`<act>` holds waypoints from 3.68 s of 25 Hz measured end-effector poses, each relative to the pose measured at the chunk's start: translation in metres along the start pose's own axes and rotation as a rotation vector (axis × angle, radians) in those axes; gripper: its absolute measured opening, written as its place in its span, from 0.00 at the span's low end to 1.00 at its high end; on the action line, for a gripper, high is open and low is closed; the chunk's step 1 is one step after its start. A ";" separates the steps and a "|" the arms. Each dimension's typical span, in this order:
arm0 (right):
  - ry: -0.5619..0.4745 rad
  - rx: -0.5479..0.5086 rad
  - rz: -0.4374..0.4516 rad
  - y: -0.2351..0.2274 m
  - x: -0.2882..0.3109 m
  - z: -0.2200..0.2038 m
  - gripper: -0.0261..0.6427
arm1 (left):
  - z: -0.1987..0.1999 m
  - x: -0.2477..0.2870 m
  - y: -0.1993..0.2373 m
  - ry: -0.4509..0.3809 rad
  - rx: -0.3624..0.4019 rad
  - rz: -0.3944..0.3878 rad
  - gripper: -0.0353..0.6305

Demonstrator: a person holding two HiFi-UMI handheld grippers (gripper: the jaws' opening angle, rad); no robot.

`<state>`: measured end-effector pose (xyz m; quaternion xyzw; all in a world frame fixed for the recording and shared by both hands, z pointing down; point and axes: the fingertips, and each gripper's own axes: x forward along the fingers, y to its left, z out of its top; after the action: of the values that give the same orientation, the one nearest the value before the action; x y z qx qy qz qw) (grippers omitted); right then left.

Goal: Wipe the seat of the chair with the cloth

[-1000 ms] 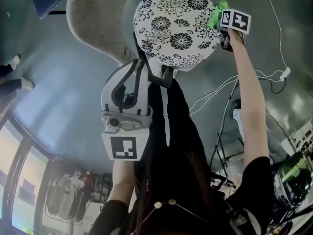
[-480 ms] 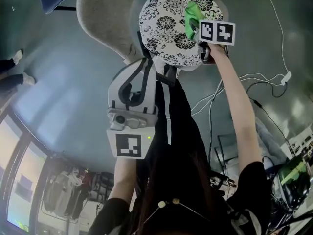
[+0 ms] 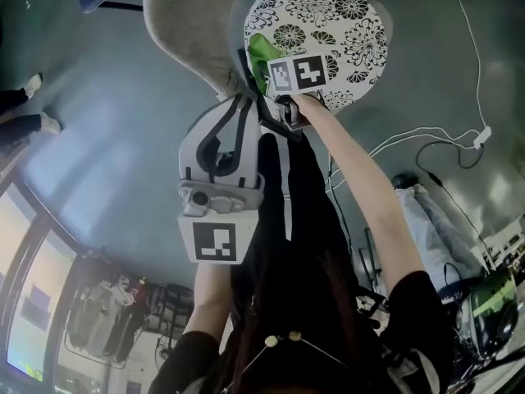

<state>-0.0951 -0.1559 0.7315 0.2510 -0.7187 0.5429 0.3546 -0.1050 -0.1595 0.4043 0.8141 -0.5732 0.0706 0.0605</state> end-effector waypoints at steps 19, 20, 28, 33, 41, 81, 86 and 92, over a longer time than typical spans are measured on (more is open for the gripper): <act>-0.010 0.126 -0.231 -0.132 -0.044 -0.024 0.11 | 0.002 0.001 -0.009 -0.005 -0.003 -0.026 0.09; -0.015 0.135 -0.242 -0.139 -0.050 -0.025 0.11 | 0.003 0.002 -0.011 -0.005 -0.003 -0.031 0.09; -0.027 0.182 -0.329 -0.193 -0.089 -0.038 0.11 | 0.002 0.009 -0.018 -0.007 0.003 -0.058 0.09; -0.036 0.220 -0.398 -0.225 -0.115 -0.051 0.11 | 0.003 0.013 -0.021 -0.011 0.003 -0.065 0.09; -0.088 0.369 -0.511 -0.283 -0.169 -0.081 0.11 | 0.006 0.013 -0.029 -0.015 0.010 -0.084 0.09; -1.372 -0.698 -0.552 0.233 -0.683 0.002 0.10 | 0.319 -0.055 -0.094 -0.222 0.123 -0.157 0.09; -1.360 -0.649 -0.532 0.226 -0.682 -0.006 0.10 | 0.324 -0.062 -0.100 -0.247 0.142 -0.152 0.09; -1.393 -0.636 -0.471 0.235 -0.674 -0.001 0.10 | 0.323 -0.070 -0.101 -0.246 0.151 -0.146 0.09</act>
<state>0.1496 -0.1049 0.0634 0.5643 -0.8233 -0.0587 -0.0160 -0.0186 -0.1188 0.0725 0.8584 -0.5086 0.0088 -0.0664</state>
